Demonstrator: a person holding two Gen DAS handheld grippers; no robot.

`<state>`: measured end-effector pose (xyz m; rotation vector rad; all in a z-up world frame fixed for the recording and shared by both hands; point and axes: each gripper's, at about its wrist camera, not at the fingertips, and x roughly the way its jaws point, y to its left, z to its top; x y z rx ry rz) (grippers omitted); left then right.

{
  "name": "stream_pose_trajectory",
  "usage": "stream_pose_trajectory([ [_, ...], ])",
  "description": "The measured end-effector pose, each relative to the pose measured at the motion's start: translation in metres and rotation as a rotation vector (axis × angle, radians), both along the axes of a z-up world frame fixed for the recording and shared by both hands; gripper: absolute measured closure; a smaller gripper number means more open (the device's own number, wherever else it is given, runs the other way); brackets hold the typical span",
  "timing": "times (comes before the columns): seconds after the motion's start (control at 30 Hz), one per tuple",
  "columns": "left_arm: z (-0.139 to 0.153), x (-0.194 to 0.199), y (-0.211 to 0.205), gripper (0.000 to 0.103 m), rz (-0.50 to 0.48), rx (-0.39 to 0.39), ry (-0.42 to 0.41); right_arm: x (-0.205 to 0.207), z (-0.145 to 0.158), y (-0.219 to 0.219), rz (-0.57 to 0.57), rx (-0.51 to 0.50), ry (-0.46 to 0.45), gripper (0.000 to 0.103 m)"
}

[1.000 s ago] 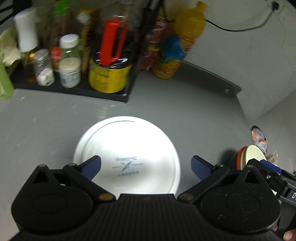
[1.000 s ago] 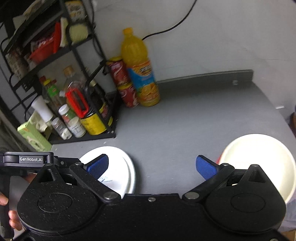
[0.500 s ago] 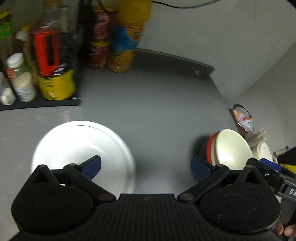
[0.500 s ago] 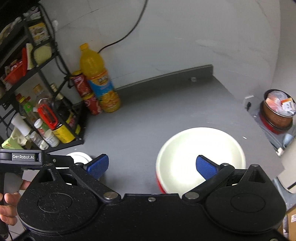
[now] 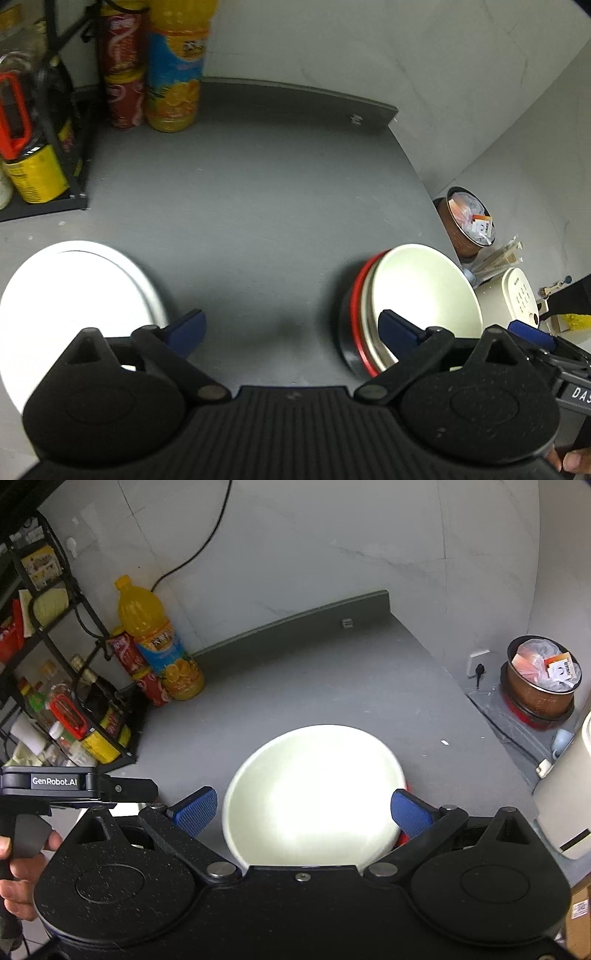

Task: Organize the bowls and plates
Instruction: 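Move both tools toward the red bowl holding the cream bowls, then close both tools on the rim of the red bowl stack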

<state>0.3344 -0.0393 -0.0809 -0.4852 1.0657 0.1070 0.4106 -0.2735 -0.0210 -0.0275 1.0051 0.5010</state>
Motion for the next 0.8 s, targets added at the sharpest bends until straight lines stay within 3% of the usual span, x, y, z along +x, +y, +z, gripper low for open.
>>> stream_pose_trajectory([
  [0.13, -0.006, 0.011, -0.017, 0.008, -0.012, -0.004, 0.002, 0.012, -0.008, -0.009, 0.018, -0.008, 0.028, 0.017],
  [0.27, -0.018, 0.023, -0.029, 0.030, -0.010, -0.036, 0.040, 0.023, -0.022, -0.015, 0.039, -0.027, 0.079, 0.029],
  [0.4, -0.028, 0.029, -0.037, 0.044, -0.001, -0.047, 0.065, 0.032, -0.033, -0.023, 0.055, -0.017, 0.130, 0.037],
  [0.57, -0.041, 0.036, -0.044, 0.052, 0.019, -0.087, 0.092, 0.041, -0.052, -0.027, 0.071, -0.028, 0.186, 0.050],
  [0.67, -0.048, 0.039, -0.047, 0.056, 0.036, -0.108, 0.106, 0.048, -0.056, -0.029, 0.075, -0.035, 0.178, 0.052],
  [0.8, -0.062, 0.047, -0.050, 0.065, 0.057, -0.152, 0.141, 0.062, -0.068, -0.032, 0.080, -0.045, 0.248, 0.059],
])
